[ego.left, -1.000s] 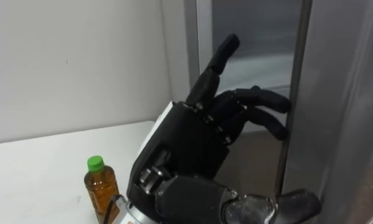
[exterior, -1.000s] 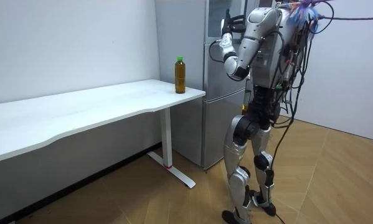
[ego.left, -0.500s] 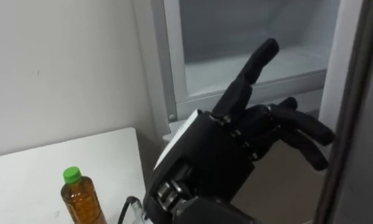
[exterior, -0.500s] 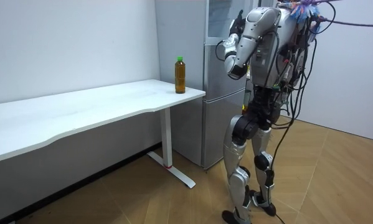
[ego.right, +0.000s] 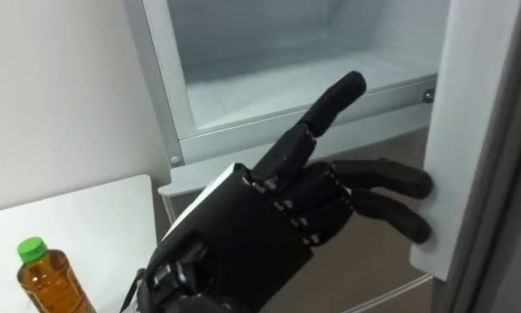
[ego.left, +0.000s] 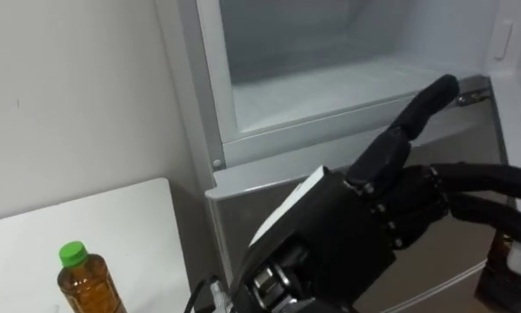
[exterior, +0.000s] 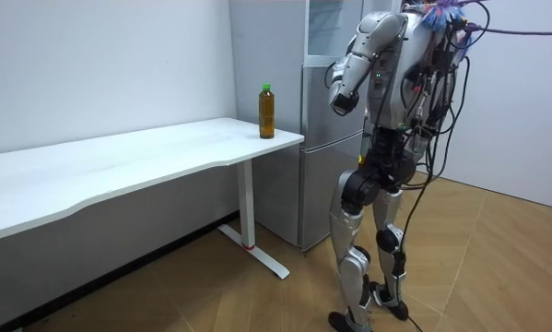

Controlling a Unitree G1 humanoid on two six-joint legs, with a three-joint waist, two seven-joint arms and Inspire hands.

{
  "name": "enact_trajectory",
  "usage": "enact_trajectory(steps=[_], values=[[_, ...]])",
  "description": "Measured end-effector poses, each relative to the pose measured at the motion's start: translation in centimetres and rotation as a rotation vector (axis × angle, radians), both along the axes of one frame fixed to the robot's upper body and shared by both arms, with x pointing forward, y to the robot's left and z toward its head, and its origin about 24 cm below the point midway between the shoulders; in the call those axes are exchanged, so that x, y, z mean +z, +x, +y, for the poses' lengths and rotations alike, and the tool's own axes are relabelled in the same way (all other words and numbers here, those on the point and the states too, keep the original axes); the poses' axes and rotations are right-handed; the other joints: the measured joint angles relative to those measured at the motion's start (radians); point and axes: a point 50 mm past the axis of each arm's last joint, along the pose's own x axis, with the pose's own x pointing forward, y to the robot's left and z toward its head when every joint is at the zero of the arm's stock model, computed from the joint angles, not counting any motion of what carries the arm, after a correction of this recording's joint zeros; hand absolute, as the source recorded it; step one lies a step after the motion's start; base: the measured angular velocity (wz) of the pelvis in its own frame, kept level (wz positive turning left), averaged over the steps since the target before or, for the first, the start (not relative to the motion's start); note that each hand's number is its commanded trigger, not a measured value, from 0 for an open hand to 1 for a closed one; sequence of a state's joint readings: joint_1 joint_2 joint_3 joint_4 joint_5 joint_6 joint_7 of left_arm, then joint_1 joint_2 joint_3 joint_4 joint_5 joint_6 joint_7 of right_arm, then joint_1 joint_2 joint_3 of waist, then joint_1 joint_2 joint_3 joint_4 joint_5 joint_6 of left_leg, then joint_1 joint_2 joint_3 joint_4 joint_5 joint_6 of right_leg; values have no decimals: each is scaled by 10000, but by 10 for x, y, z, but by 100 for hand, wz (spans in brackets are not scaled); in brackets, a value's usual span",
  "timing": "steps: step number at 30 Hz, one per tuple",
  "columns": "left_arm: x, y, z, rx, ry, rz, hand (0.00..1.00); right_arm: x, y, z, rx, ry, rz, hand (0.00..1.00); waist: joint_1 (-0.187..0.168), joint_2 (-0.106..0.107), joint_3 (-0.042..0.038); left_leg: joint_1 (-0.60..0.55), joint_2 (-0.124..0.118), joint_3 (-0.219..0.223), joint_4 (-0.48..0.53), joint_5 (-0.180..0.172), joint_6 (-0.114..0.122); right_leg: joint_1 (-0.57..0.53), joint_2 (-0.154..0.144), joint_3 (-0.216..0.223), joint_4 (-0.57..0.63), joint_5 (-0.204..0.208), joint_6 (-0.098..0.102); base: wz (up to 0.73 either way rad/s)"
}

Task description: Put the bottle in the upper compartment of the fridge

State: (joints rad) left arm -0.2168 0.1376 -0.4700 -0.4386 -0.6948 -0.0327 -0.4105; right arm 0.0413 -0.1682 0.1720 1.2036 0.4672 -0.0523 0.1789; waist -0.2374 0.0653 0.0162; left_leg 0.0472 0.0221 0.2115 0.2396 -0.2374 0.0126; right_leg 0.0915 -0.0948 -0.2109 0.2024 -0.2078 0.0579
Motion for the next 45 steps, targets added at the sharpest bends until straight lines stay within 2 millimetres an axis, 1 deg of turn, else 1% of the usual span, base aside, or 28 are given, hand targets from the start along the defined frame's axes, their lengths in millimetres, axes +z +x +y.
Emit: enact_trajectory(steps=[3, 5, 9, 18, 26, 32, 36, 39, 41, 45], values=[[2, 0, -1, -137, 74, -180, 0, 0, 1, -1, 30, 40, -23, 0, -60, 43, -15, 11, 3, 89, -2, 1, -2, -11, 6, 100, 0, 2, -3, -9], [2, 0, -1, -190, 147, -209, 0, 1, 1, -2, 35, 20, -17, 0, -70, 73, 6, 128, 2, 162, -11, 1, -3, 111, 7, 160, -29, 2, -2, -8], [1, 0, -2, -299, 322, -157, 0, 1, 0, -3, 53, 44, 13, 0, -54, 90, 4, 174, 16, 211, -20, 2, -3, 118, 23, 166, -120, 6, -7, -1], [-2, 0, -3, -574, 568, -154, 0, 0, 0, -3, -46, 124, 42, 0, -54, 102, 8, 186, 174, 396, -40, -26, -70, 47, 153, 235, -151, 79, -93, -4], [-3, 0, -5, -590, 638, -161, 0, 1, 0, -4, -156, 142, -3, 0, -111, 93, 10, 241, 278, 891, -37, -22, -101, -167, 252, 737, -137, 124, -155, -19], [-6, 2, -6, -534, 860, -68, 0, 1, 1, -6, -327, 137, -46, 0, -312, 83, 16, 239, 300, 1080, -36, -22, -102, -229, 264, 866, -160, 134, -158, -8], [-9, 3, -7, -489, 1203, -29, 0, 1, 1, -7, -323, 169, -1, 0, -322, 87, 14, 257, 324, 1180, -34, -21, -102, -244, 289, 959, -180, 136, -161, -7], [-10, 4, -8, -363, 1466, -130, 0, 2, 1, -8, -316, 151, 1, 0, -323, 108, 2, 255, 339, 1205, -29, -21, -102, -250, 309, 996, -208, 141, -169, -4], [-9, 5, -9, -414, 1548, -142, 0, 2, 1, -11, -315, 125, 58, 0, -309, 171, -39, 272, 350, 1297, -25, -21, -102, -264, 309, 1027, -203, 143, -172, -8], [-9, 5, -9, -425, 1550, -157, 0, 2, 0, -12, -333, 125, 88, 0, -344, 222, -66, 356, 376, 1425, -26, -21, -102, -257, 323, 1087, -172, 150, -184, -12]])
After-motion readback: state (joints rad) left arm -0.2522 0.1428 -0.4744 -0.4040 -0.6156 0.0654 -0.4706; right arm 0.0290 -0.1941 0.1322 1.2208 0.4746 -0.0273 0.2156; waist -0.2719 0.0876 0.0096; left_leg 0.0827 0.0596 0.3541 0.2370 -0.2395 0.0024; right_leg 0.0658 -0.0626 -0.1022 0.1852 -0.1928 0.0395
